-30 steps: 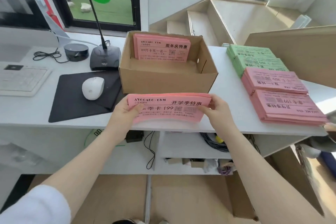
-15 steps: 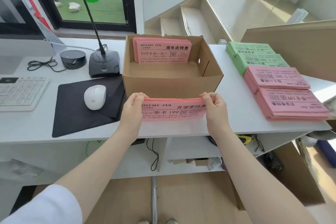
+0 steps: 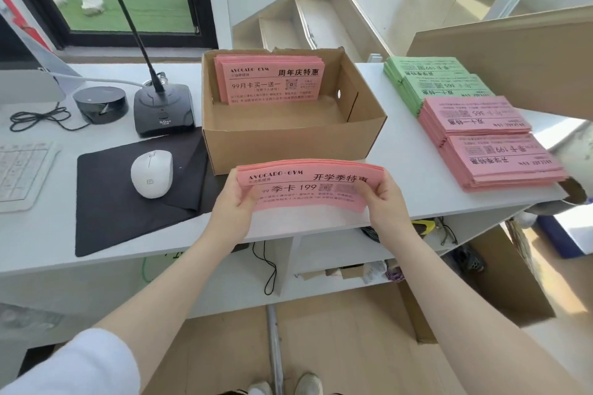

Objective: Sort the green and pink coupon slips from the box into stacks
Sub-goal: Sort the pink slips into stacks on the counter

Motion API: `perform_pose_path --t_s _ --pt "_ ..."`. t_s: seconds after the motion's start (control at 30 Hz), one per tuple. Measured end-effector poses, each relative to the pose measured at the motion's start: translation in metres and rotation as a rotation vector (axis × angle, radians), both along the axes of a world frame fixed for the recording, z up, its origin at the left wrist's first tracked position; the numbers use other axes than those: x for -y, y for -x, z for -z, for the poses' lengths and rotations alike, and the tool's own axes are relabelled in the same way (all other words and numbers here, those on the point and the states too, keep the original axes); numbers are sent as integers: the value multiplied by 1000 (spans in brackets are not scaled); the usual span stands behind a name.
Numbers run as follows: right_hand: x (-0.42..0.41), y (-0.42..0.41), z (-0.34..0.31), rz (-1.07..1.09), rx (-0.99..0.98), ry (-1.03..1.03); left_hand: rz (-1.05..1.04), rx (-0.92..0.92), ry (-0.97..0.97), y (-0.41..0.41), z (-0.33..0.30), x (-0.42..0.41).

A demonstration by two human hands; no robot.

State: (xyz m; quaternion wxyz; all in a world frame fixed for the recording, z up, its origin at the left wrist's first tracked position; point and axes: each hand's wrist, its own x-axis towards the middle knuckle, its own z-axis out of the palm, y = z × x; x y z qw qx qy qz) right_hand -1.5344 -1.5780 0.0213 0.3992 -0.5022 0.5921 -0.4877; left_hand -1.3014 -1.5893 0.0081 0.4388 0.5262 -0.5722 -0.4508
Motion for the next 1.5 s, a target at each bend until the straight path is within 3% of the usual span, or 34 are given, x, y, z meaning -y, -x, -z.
perform_pose_path --t_s 0.17,0.33,0.5,0.67,0.73,0.83,0.9,1.0,1.07,1.17,1.33,1.43,1.5 --pt "-6 13 -13 109 -75 -1 50 183 181 2 -14 2" --pt "-21 40 -27 219 -438 -45 187 354 491 27 -58 6" --pt "-31 38 -81 -89 -525 249 367 494 693 76 -98 14" --pt "-18 73 -103 -29 -673 392 445 590 844 139 -123 29" --pt "-11 99 -104 -18 -676 352 433 547 823 165 -127 36" --pt "1 138 -101 58 -507 279 335 397 641 205 -130 52" --pt "10 169 -97 147 -360 207 327 275 387 232 -129 68" --pt "22 209 -87 243 -119 151 554 76 -144 262 -107 96" --pt "31 234 -79 346 74 130 717 78 -332 278 -82 102" --pt "42 272 -67 543 234 59 787 114 -400 304 -55 99" --pt "61 327 -46 678 457 -95 376 13 -295 348 -58 114" --pt "69 352 -34 683 366 -126 272 30 -217 362 -59 127" --pt "70 364 -30 636 199 -180 253 106 -186 370 -54 130"
